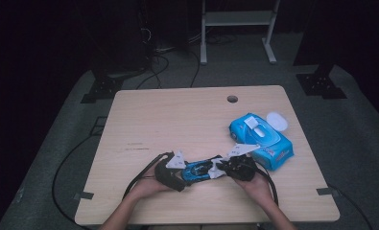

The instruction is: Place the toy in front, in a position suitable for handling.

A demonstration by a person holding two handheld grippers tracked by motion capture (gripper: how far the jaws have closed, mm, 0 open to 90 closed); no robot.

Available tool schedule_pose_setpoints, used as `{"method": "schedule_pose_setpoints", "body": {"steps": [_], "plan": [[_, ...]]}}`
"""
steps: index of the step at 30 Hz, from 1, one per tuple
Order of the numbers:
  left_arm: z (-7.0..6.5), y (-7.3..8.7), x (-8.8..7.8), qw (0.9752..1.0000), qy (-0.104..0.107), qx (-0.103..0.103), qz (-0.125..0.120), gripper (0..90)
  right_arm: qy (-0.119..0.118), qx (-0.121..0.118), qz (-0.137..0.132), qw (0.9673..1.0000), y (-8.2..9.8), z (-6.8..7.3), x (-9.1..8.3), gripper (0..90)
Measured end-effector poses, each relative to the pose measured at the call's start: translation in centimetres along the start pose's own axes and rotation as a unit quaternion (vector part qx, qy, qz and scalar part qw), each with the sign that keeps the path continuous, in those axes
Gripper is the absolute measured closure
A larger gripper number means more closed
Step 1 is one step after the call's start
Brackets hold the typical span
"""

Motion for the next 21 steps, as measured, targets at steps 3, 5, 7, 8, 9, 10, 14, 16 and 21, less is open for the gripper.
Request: {"method": "schedule_pose_setpoints", "body": {"steps": [3, 5, 7, 8, 9, 10, 14, 16, 21], "plan": [[0.0, 0.0, 0.0, 1.0, 0.001, 0.0, 0.0, 25.7, 0.007, -0.009, -0.001, 0.9999, 0.0, 0.5, 0.3, 83.7], [0.0, 0.0, 0.0, 1.0, 0.0, 0.0, 0.0, 25.7, -0.025, 0.001, -0.007, 0.9997, -0.2, 0.9, 0.5, 83.7], [0.0, 0.0, 0.0, 1.0, 0.0, 0.001, 0.0, 25.7, -0.02, -0.002, -0.005, 0.9998, -0.2, 0.8, 0.6, 83.8], [0.0, 0.0, 0.0, 1.0, -0.001, 0.0, 0.0, 25.7, -0.014, -0.004, -0.005, 0.9999, -0.2, 0.6, 0.6, 83.8], [0.0, 0.0, 0.0, 1.0, -0.002, 0.0, 0.0, 25.7, -0.011, -0.004, -0.005, 0.9999, -0.2, 0.5, 0.6, 83.8], [0.0, 0.0, 0.0, 1.0, -0.002, 0.0, 0.0, 25.7, -0.005, -0.004, -0.006, 1.0, -0.2, 0.7, 0.6, 83.7], [0.1, 0.1, -0.1, 1.0, 0.002, -0.001, -0.001, 25.7, 0.007, -0.026, -0.005, 0.9996, -0.3, 1.4, 0.7, 83.6], [0.1, 0.2, -0.1, 1.0, 0.003, -0.002, -0.001, 25.7, 0.009, -0.033, -0.003, 0.9994, -0.3, 1.4, 0.7, 83.6], [0.1, 0.1, 0.0, 1.0, 0.0, 0.002, -0.005, 25.7, 0.002, -0.004, -0.003, 1.0, 0.2, 0.1, 0.3, 83.7]]}}
Point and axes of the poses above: each handheld gripper's, and its own axes: x roughly forward along the jaws, y roughly out of its underside, z roughly to its left, the point moved 7 cm from there along x, roughly forward along the jaws, and after that the axes turned 7 degrees about z, right-handed, at the moved point
